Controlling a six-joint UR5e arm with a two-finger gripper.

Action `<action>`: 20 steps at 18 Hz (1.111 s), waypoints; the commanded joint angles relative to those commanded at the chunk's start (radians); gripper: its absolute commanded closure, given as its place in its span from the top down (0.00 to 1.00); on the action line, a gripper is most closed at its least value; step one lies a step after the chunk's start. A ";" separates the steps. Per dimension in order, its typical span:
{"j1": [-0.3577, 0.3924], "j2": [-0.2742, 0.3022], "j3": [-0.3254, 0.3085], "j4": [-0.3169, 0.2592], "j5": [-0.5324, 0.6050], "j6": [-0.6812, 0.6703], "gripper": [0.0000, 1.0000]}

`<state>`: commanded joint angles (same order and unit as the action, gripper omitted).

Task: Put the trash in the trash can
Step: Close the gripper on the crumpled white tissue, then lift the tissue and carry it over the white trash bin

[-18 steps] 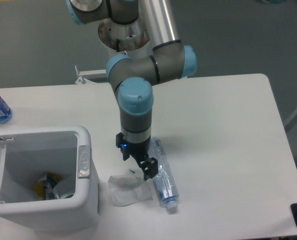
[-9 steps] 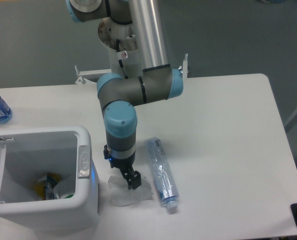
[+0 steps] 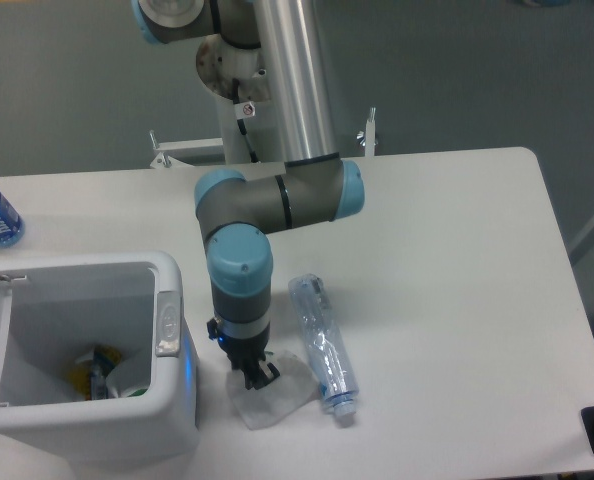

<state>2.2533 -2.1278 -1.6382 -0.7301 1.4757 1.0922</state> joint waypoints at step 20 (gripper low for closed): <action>0.146 0.209 0.337 0.009 -0.314 -0.912 0.00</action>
<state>2.3992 -1.9192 -1.3008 -0.7210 1.1612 0.1799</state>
